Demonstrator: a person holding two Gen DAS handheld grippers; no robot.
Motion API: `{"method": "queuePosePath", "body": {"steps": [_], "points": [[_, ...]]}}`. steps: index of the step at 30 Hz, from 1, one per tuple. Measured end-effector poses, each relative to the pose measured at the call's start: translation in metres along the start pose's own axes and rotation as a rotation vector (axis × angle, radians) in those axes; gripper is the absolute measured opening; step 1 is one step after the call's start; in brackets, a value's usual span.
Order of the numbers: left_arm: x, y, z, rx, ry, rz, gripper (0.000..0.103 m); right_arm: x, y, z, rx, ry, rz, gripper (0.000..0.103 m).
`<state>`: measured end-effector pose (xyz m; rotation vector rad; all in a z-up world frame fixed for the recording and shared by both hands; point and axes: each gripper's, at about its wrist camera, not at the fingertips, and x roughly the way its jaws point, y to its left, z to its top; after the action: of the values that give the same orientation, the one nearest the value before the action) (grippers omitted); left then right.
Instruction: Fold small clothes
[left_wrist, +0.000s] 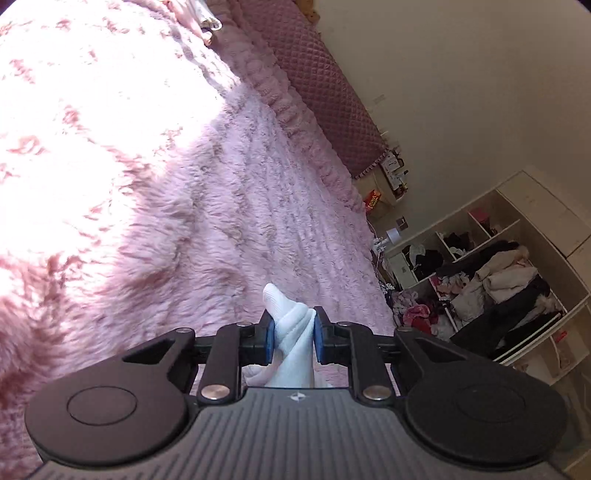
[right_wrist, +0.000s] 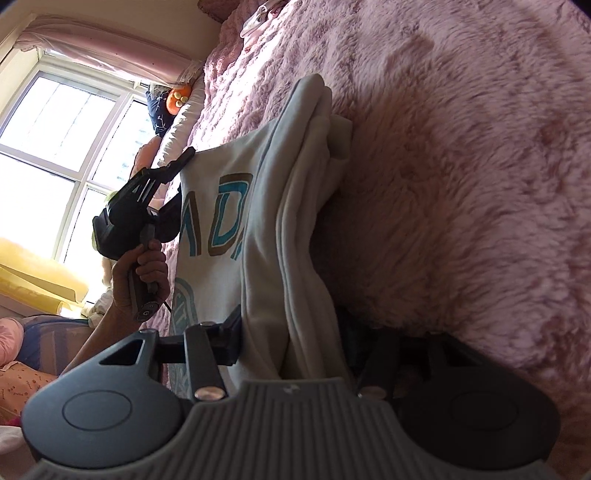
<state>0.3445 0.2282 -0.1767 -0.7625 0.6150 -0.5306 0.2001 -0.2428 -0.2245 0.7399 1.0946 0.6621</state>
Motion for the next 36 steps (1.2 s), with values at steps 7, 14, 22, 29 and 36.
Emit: {"method": "queuePosePath", "body": {"steps": [7, 14, 22, 29, 36], "points": [[0.014, 0.0, -0.012, 0.159, 0.052, 0.219, 0.025, 0.001, -0.006, -0.002, 0.026, -0.014, 0.017, 0.046], [-0.031, 0.01, -0.006, 0.042, -0.069, 0.24, 0.033, -0.008, 0.007, -0.006, -0.004, -0.035, -0.031, 0.048], [-0.125, -0.075, -0.055, 0.209, -0.023, 0.078, 0.04, -0.065, 0.07, -0.052, -0.333, -0.24, -0.149, 0.048], [-0.157, -0.108, -0.158, 0.097, 0.02, 0.053, 0.044, -0.058, 0.091, -0.096, -0.439, -0.192, -0.14, 0.047], [-0.142, -0.076, -0.194, 0.084, 0.068, 0.14, 0.039, -0.041, 0.051, -0.105, -0.278, -0.2, -0.281, 0.03]]}}
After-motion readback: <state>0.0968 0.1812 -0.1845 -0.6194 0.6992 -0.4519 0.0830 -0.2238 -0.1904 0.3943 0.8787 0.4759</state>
